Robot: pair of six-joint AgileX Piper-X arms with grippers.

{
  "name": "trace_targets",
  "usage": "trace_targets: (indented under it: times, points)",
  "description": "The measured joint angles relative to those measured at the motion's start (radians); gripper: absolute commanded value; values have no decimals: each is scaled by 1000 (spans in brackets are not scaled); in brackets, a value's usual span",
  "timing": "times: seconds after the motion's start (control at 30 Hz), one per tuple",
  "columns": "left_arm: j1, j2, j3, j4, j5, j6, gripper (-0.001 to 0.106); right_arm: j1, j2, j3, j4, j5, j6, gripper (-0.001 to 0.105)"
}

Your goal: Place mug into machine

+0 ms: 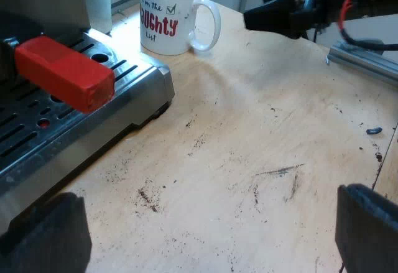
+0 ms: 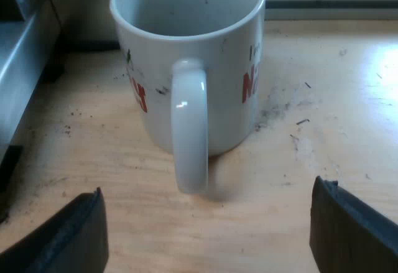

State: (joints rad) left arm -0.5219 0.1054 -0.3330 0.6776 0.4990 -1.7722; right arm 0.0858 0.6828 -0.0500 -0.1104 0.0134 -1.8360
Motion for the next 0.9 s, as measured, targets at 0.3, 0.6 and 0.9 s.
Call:
trace_targets:
  times: [0.3,0.6,0.9]
  points:
    - [0,0,0,0,0,0,82,0,299,-2,-288,-69,0,69]
    - [0,0,0,-3,0,0,82,0,689,-122,-517,-54,0,69]
    - [0,0,0,-5,0,0,82,0,766,-191,-530,-44,23,23]
